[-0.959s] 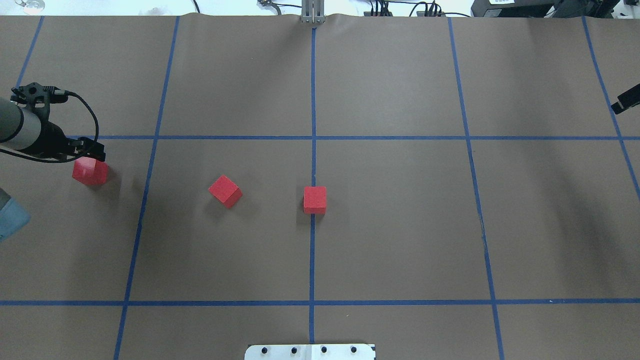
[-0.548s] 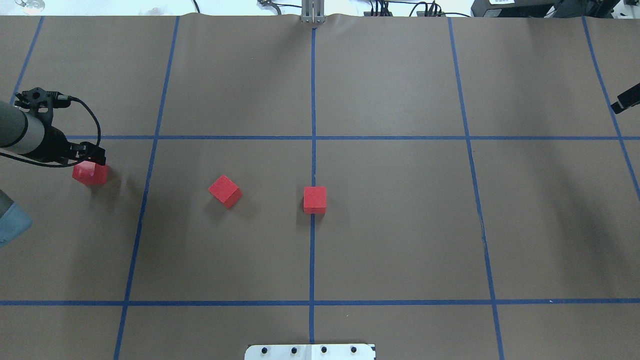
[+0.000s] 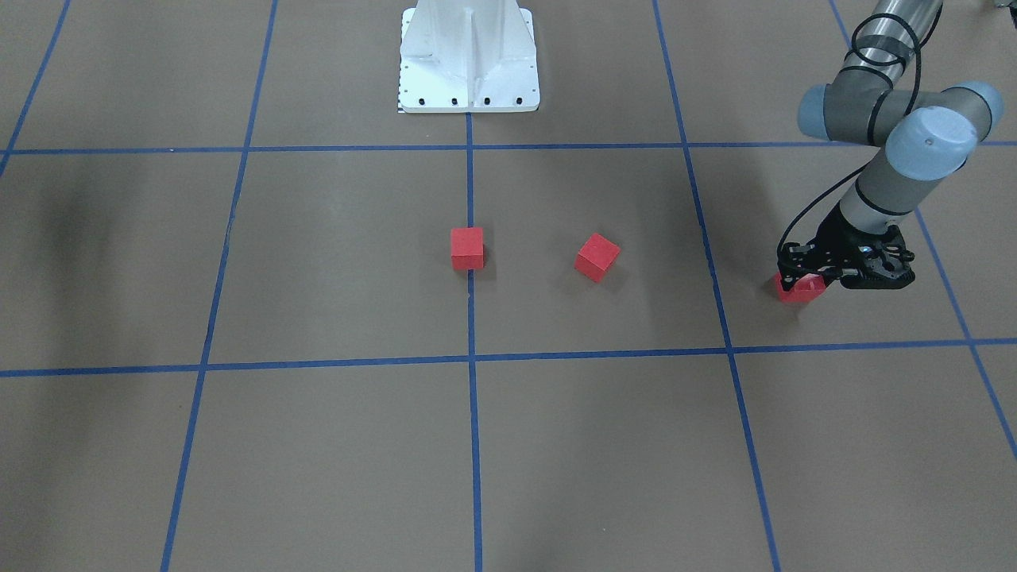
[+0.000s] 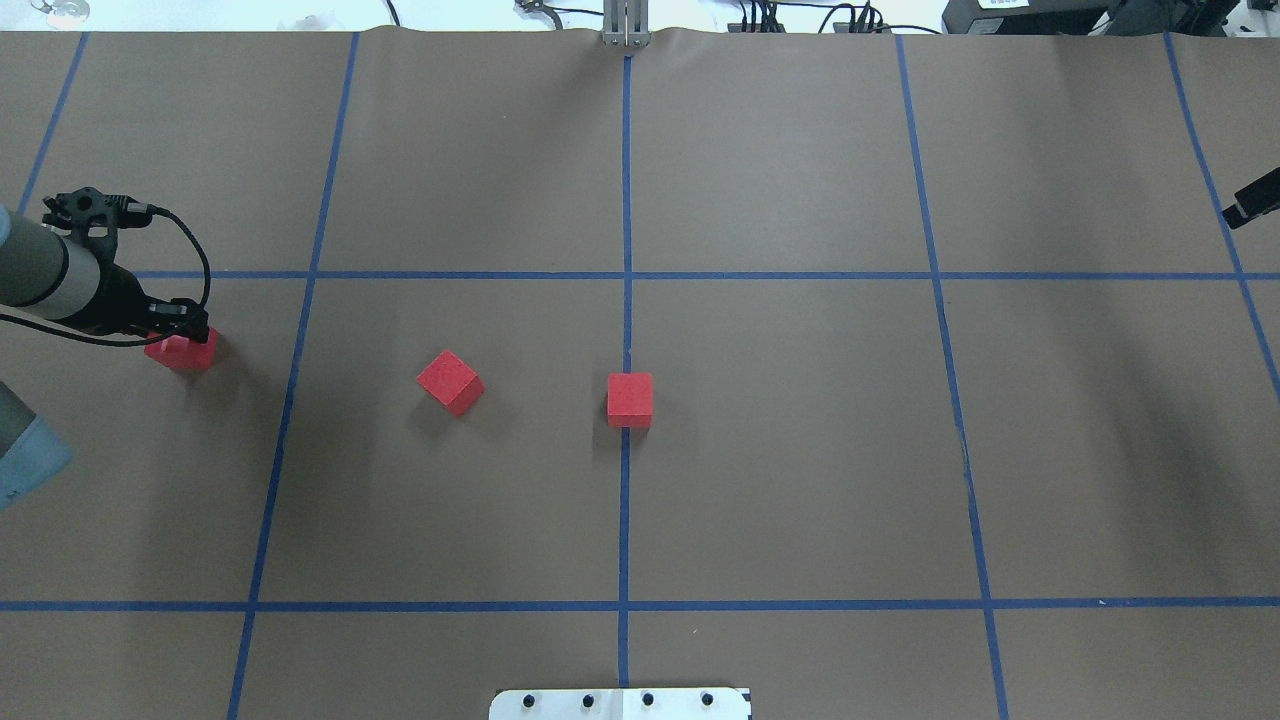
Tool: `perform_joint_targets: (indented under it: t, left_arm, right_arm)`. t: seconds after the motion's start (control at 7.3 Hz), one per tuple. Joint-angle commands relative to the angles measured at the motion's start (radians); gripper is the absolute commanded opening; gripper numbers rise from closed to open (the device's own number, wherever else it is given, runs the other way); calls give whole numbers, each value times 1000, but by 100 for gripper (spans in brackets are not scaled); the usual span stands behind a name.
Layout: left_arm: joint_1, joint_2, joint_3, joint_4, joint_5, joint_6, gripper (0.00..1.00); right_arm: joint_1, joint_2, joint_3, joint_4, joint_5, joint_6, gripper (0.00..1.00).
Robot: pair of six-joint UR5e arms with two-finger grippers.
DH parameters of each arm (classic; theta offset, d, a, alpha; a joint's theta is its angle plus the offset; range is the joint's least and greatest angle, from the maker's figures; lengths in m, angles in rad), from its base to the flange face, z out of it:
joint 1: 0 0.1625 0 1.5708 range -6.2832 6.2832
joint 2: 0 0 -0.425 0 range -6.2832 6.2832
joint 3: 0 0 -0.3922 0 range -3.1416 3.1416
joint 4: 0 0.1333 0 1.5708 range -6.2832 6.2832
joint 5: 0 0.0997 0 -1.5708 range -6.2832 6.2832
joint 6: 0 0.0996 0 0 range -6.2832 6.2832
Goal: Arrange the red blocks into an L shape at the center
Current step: 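Carry the red cube with the left gripper beside the center cube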
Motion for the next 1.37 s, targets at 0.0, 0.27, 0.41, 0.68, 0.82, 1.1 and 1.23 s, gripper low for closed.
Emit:
perform_joint_targets:
  t: [0.0, 0.27, 0.41, 0.68, 0.82, 1.1, 1.23]
  left_arm:
    - [2, -5, -34, 12, -9, 12, 2]
    - [-4, -81, -66, 130, -9, 12, 1]
    - [-1, -188, -70, 243, -6, 12, 1]
    - [30, -390, -68, 453, -3, 12, 3]
    - [68, -505, -53, 547, -3, 0, 3]
    - [145, -676, 40, 615, 47, -25, 6]
    - [186, -784, 149, 612, 54, -95, 6]
  right_arm:
    - [0, 0, -6, 0, 0, 0, 100]
    - [0, 0, -6, 0, 2, 2, 100]
    - [0, 0, -6, 0, 2, 2, 100]
    - [0, 0, -6, 0, 2, 3, 100]
    - [0, -2, -6, -1, 2, 3, 100]
    - [0, -2, -6, -2, 2, 5, 100]
    - [0, -2, -6, -2, 2, 5, 100]
